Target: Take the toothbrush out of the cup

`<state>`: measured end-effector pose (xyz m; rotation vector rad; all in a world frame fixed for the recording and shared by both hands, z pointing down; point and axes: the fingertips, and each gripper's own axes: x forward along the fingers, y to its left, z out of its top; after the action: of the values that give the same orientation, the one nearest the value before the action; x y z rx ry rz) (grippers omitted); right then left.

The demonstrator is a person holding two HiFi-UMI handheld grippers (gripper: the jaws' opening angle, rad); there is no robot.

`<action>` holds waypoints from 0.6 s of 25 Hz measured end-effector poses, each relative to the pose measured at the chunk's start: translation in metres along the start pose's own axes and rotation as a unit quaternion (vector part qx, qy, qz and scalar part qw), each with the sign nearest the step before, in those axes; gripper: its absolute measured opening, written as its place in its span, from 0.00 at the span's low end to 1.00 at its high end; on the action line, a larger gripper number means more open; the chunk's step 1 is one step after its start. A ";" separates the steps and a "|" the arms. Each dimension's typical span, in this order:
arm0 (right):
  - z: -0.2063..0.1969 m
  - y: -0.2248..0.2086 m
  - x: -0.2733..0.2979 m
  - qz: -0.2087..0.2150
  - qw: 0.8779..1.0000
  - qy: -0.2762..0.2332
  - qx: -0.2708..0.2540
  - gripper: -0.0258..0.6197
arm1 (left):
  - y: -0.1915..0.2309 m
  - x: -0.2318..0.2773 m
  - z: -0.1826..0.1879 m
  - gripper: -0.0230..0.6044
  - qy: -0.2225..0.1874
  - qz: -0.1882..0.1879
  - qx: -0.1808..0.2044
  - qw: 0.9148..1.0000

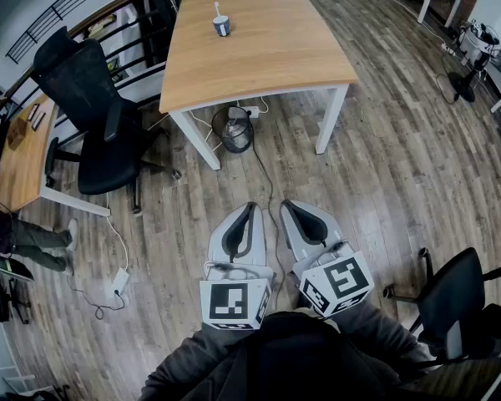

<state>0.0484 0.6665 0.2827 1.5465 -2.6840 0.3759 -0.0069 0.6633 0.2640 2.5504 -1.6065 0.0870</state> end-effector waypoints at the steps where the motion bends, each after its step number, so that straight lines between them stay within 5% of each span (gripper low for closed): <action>1: 0.001 0.005 0.012 0.001 1.000 0.000 0.001 0.04 | 0.012 0.003 0.003 0.05 -0.003 0.000 0.000 1.000; 15: 0.024 0.050 0.139 0.007 0.999 -0.004 -0.038 0.04 | 0.139 0.044 0.024 0.05 -0.039 0.001 -0.027 0.999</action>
<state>-0.0629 0.5676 0.2689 1.5126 -2.6821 0.2663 -0.1131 0.5613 0.2558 2.5414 -1.6153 -0.0546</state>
